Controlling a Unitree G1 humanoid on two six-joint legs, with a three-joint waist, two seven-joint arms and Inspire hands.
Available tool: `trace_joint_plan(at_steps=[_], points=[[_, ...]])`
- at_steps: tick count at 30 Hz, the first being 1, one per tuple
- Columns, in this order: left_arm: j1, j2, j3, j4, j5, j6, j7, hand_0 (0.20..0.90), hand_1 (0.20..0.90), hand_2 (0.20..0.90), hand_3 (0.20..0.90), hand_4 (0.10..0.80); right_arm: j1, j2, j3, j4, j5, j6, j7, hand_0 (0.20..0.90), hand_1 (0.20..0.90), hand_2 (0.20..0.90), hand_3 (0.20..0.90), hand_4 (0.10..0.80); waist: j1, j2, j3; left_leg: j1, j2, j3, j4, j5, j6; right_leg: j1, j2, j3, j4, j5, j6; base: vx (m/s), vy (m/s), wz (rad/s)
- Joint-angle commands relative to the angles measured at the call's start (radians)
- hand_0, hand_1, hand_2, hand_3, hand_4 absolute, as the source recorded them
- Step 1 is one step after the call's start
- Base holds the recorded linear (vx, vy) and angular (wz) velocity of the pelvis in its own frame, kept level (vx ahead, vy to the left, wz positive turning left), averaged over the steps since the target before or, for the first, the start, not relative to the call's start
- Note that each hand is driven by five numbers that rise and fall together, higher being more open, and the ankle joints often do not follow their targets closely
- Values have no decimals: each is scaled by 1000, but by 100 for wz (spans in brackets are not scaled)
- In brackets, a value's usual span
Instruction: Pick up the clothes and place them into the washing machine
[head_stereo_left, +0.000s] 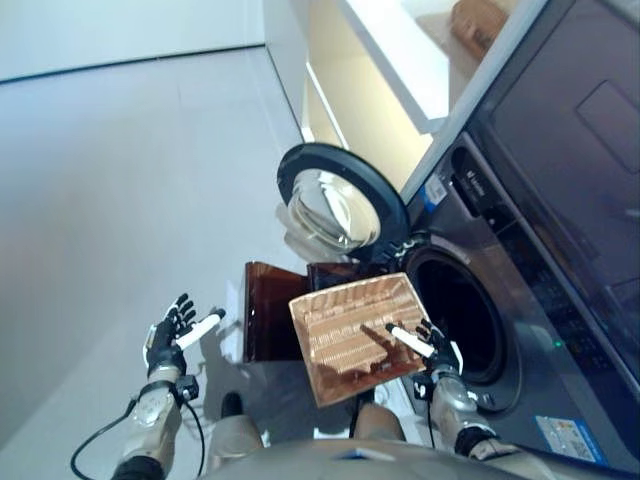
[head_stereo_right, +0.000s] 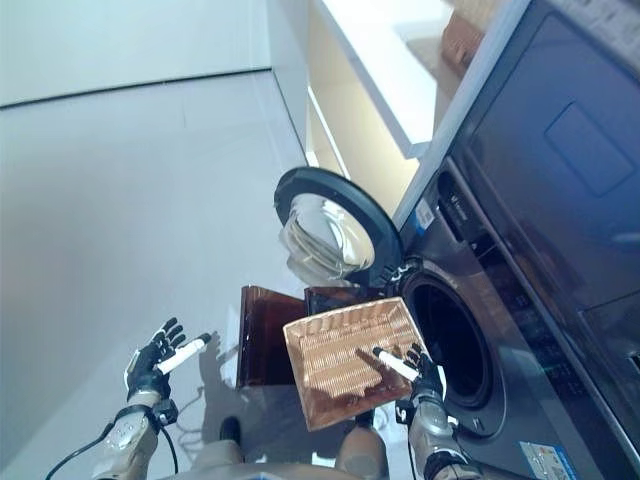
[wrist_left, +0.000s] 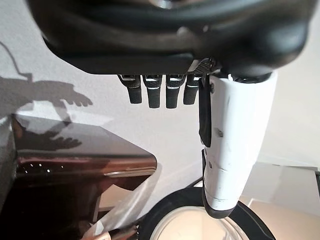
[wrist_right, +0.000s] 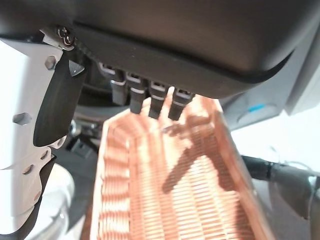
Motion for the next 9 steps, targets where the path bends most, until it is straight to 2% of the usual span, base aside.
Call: trace_joint_plan(at_steps=[1, 9], points=[[-25, 19, 29, 6, 50, -58, 12, 900, 900, 900, 900, 800, -8, -39, -12, -74, -72, -33, -5, 900, 900, 900, 900, 800, 9, 23, -29, -41, 50, -52, -64, 141, -23, 56, -83, -17, 38, 9, 81, 41, 13, -9], [-20, 12, 28, 35, 65, -54, 6, 900, 900, 900, 900, 800, 29, -23, -14, -45, -75, -30, 9, 900, 900, 900, 900, 800, 7, 25, -61, 11, 57, -43, -71, 128, -24, 103, -77, -17, 34, -3, 81, 61, 8, -2]])
